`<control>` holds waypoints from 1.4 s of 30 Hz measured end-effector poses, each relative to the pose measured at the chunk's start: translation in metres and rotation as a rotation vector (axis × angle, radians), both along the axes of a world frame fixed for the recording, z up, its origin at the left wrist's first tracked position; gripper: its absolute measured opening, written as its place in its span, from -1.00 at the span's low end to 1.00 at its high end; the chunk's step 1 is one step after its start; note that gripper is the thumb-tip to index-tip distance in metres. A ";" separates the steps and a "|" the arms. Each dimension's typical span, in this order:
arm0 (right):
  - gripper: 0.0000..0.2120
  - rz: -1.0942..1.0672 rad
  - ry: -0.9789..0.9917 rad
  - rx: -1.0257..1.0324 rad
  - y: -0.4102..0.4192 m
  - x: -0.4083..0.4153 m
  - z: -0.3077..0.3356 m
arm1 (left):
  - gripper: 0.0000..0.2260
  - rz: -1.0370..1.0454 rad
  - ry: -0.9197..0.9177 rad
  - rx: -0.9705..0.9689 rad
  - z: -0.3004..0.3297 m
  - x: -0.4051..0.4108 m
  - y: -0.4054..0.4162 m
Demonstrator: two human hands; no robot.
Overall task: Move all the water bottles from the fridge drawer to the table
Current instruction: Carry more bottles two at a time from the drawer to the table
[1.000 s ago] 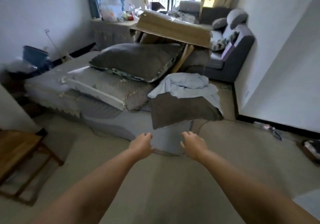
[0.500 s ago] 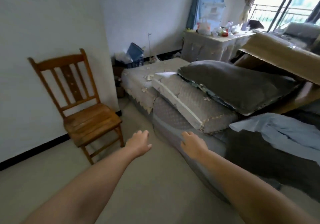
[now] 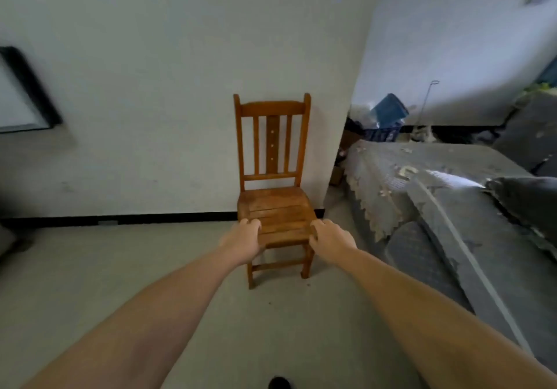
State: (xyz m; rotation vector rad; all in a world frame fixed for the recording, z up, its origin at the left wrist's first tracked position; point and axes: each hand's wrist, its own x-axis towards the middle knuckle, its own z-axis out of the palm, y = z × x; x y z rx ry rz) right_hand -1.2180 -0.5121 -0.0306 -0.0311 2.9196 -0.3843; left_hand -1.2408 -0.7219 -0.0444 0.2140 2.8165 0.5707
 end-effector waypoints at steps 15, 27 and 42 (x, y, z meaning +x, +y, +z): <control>-0.69 0.593 -0.040 -0.030 -0.194 -0.213 -0.013 | -0.57 0.580 -0.099 -0.059 0.005 -0.094 -0.168; -0.63 0.815 -0.034 -0.017 -0.418 -0.318 -0.029 | -0.57 0.790 -0.123 -0.025 -0.008 -0.159 -0.367; -0.63 1.026 -0.041 -0.049 -0.707 -0.415 -0.023 | -0.60 1.020 -0.120 -0.017 0.006 -0.218 -0.613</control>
